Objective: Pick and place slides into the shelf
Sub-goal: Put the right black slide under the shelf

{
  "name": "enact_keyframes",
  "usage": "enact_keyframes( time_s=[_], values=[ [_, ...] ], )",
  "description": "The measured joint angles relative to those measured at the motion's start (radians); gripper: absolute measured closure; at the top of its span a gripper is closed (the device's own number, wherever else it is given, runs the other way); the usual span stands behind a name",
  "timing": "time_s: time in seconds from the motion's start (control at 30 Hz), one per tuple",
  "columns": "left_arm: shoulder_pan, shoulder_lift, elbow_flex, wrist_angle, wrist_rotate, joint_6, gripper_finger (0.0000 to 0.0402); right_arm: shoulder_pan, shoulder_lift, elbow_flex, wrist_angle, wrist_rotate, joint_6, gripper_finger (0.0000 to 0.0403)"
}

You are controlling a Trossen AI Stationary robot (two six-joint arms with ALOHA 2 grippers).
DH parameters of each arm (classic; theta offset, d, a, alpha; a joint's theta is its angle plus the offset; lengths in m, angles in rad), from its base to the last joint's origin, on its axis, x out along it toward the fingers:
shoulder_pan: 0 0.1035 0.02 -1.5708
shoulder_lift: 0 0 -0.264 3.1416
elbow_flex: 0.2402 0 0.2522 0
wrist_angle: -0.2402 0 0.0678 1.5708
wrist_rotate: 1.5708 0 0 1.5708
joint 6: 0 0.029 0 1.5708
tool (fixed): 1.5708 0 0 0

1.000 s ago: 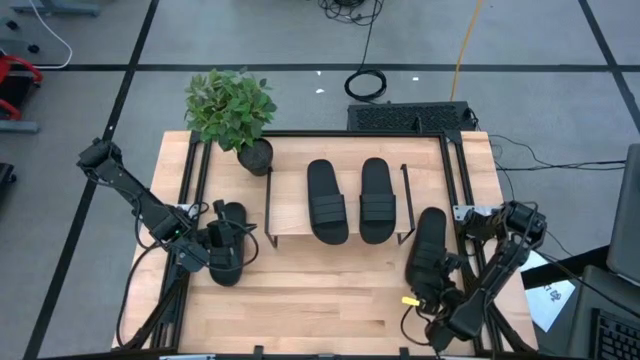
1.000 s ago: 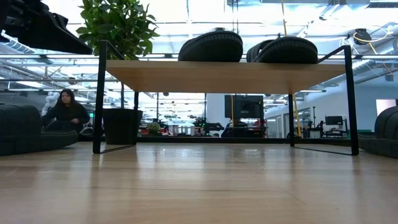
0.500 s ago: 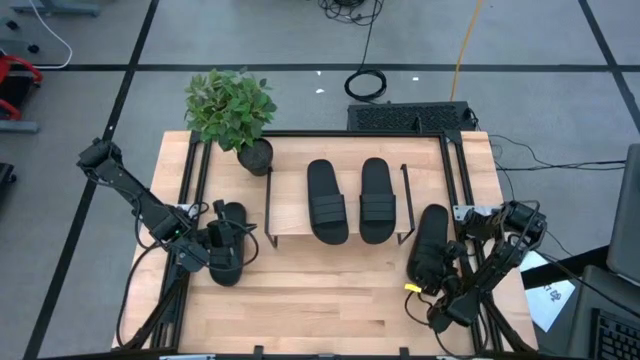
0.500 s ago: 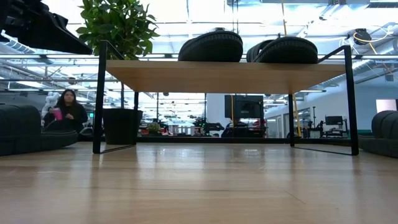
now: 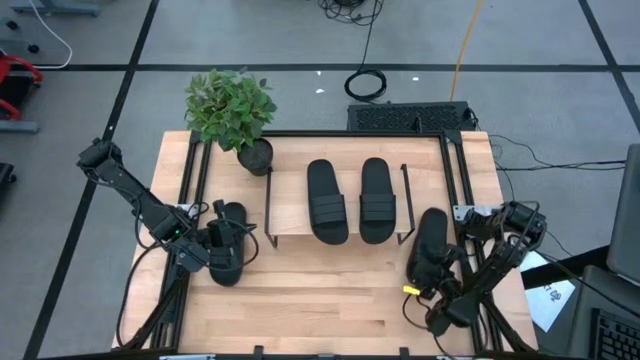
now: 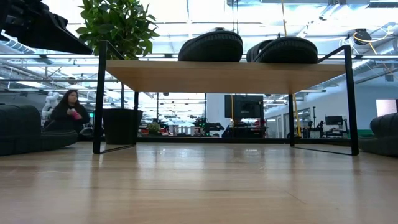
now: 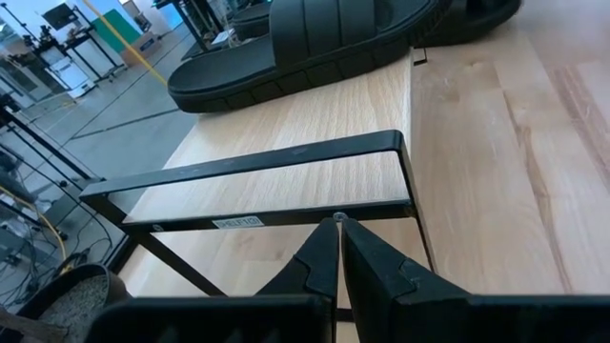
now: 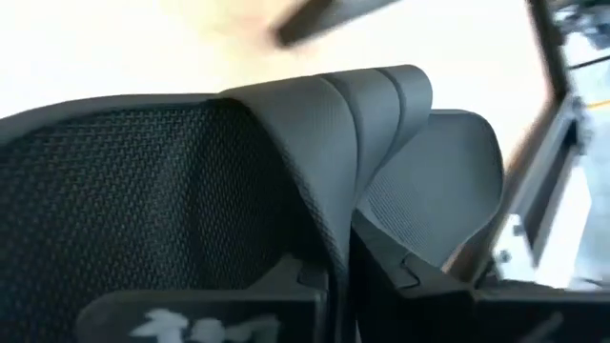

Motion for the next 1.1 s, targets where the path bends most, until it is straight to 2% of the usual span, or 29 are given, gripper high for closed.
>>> enact_keyframes(
  time_s=[0.2, 0.4, 0.5, 0.6, 0.8, 1.1],
  values=[
    [0.000, 0.000, 0.000, 0.000, 0.000, -0.021, 0.0380, 0.033, 0.000, 0.190, -0.055, 0.018, -0.054, 0.0399],
    [0.000, 0.000, 0.000, 0.002, 0.000, -0.040, 0.0380, 0.071, 0.000, 0.373, -0.039, 0.146, -0.159, 0.0400],
    [0.000, 0.000, 0.000, 0.002, 0.000, -0.055, 0.0380, 0.086, -0.002, 0.415, 0.013, 0.207, -0.202, 0.0400],
    [0.000, 0.000, 0.000, 0.002, 0.000, -0.069, 0.0380, 0.095, -0.001, 0.417, 0.120, 0.280, -0.286, 0.0401],
    [0.000, 0.000, 0.000, 0.002, 0.000, -0.069, 0.0380, 0.072, -0.001, 0.374, 0.274, 0.360, -0.416, 0.0401],
    [0.000, 0.000, 0.000, 0.001, 0.000, -0.062, 0.0380, -0.074, -0.002, 0.212, 0.462, 0.384, -0.595, 0.0400]
  ],
)
